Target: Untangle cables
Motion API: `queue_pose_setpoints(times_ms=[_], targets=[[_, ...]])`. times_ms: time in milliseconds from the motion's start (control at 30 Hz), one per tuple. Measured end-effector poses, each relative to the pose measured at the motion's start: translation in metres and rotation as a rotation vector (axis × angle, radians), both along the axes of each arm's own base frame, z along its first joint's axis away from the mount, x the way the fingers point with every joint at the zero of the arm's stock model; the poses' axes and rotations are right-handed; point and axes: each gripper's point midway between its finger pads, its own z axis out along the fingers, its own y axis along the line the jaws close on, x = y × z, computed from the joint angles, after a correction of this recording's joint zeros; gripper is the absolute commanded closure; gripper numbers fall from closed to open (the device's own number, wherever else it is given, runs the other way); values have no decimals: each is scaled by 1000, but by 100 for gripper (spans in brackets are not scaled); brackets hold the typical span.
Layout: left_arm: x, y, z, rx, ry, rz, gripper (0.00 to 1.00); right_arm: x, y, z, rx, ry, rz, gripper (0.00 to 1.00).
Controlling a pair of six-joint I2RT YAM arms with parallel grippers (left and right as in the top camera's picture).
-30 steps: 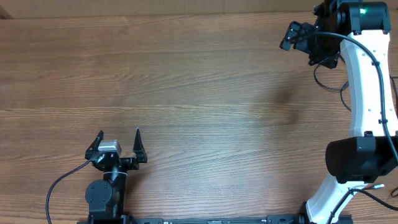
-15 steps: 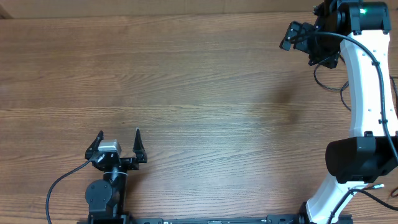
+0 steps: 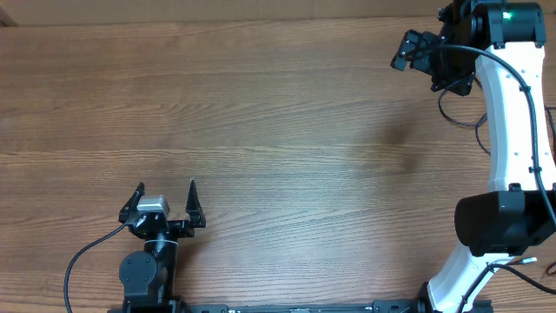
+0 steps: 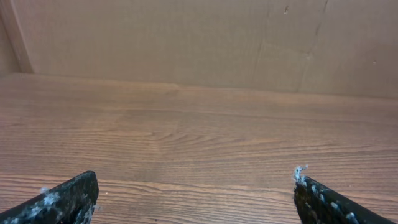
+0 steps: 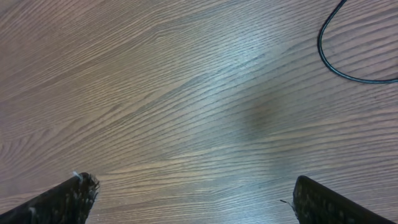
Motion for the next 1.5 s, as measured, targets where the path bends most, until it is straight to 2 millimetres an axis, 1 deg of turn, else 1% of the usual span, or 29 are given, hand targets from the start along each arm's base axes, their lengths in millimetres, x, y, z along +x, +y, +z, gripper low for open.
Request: queue_pose_setpoints(times_ms=[200, 333, 433, 567, 633, 700, 867, 933, 1033, 1067, 1100, 1167, 1267, 1333, 1367, 1500], targets=[[0, 0, 0, 0, 0, 0, 1, 1, 0, 0, 0, -2, 0, 0], [0, 0, 0, 0, 0, 0, 1, 5, -1, 2, -5, -21, -2, 0], [0, 0, 0, 0, 0, 0, 0, 7, -8, 2, -42, -28, -16, 0], [0, 0, 0, 0, 0, 0, 0, 17, -12, 6, -67, -74, -28, 0], [0, 0, 0, 0, 0, 0, 0, 15, -14, 9, -74, -80, -30, 0], [0, 0, 0, 0, 0, 0, 0, 14, -14, 16, -77, -97, -32, 0], [0, 0, 0, 0, 0, 0, 0, 13, -16, 49, -83, -219, -41, 0], [0, 0, 0, 0, 0, 0, 0, 8, -16, 57, -85, -252, -44, 0], [0, 0, 0, 0, 0, 0, 1, 2, -16, 61, -85, -301, -46, 0], [0, 0, 0, 0, 0, 0, 0, -4, -16, 58, -85, -310, -45, 0], [0, 0, 0, 0, 0, 2, 0, -2, -16, 56, -85, -356, -47, 0], [0, 1, 0, 0, 0, 4, 1, -8, -16, 44, -83, -372, -49, 0], [0, 1, 0, 0, 0, 4, 0, -28, -16, 10, -84, -374, -49, 0], [0, 1, 0, 0, 0, 3, 0, -37, -16, -6, -85, -381, -51, 0], [0, 1, 0, 0, -1, 4, 1, -43, -16, -18, -86, -402, -51, 0], [0, 1, 0, 0, 0, 4, 0, -53, -16, -40, -83, -506, -56, 0]])
